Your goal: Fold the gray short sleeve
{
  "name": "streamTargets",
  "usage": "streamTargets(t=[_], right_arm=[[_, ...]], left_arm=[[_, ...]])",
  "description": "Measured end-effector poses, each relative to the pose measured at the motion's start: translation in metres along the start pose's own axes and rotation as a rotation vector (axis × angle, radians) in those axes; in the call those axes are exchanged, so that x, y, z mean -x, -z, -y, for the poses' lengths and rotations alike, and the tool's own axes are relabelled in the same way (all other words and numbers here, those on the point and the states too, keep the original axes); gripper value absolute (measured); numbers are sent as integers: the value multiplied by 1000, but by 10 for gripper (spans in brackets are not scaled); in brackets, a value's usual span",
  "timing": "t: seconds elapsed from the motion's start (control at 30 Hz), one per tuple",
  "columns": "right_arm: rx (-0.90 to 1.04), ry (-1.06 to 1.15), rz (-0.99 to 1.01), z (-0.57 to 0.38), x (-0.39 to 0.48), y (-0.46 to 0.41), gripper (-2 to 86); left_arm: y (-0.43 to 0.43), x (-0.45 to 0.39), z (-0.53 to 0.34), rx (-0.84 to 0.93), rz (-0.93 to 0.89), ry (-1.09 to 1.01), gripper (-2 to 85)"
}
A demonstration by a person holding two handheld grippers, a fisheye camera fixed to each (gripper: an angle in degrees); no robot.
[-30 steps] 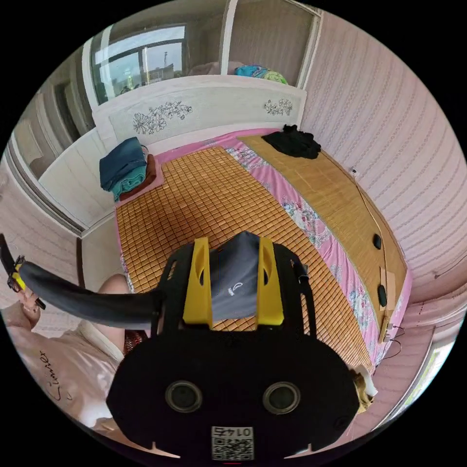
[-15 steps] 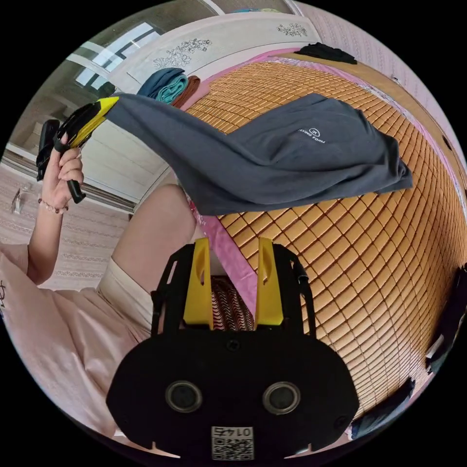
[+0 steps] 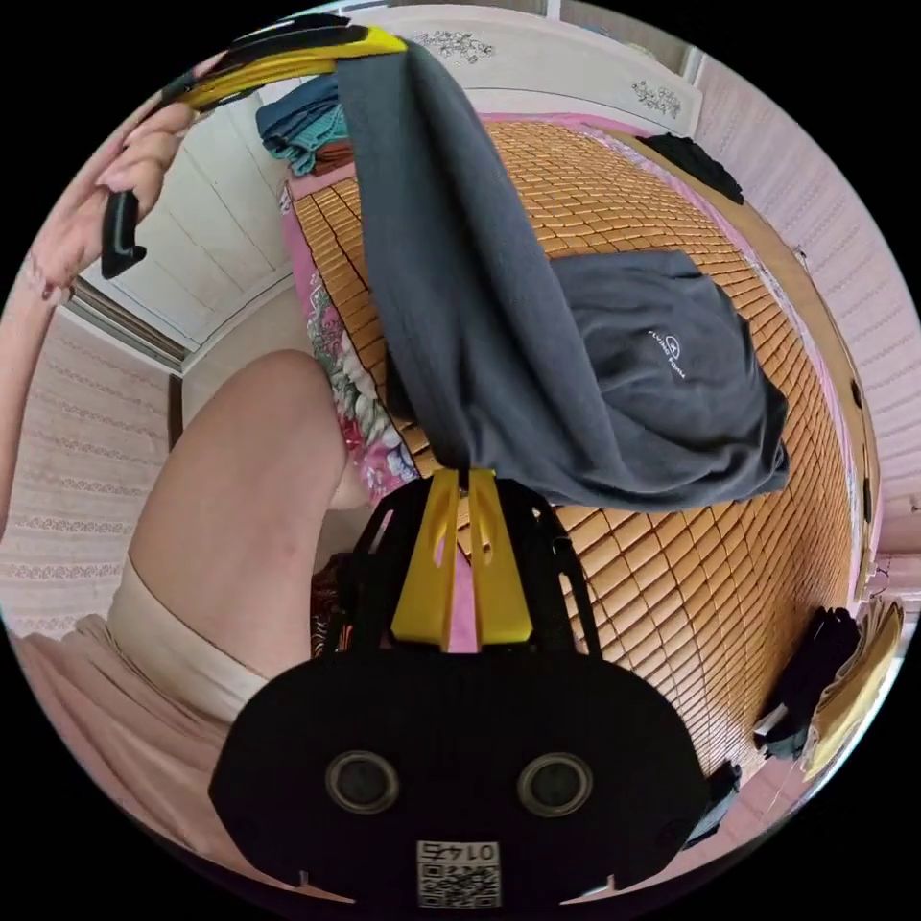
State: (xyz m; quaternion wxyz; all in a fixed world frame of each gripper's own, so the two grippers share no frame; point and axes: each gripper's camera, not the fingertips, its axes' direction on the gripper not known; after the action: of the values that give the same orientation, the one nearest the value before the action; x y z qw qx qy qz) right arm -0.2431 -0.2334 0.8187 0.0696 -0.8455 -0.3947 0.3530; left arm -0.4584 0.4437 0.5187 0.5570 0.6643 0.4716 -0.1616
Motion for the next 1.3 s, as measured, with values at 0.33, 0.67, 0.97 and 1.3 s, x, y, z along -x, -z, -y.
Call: streamTargets(t=[0.33,0.67,0.97,1.3], right_arm=[[-284,-372,104,-176,-174,159,18],[-166,-539,188,-220,-191,93,73],[-46,-364,84,-199,-143,61,108],[-45,-516,139,-271,-175,91,19]], left_arm=[[13,-2,-18,87,-299,-119,-9],[-13,101,-54,279,-50,86,-9],[-7,115,-52,286,-41,101,-7],[5,110,-56,359,-77,30,-7]])
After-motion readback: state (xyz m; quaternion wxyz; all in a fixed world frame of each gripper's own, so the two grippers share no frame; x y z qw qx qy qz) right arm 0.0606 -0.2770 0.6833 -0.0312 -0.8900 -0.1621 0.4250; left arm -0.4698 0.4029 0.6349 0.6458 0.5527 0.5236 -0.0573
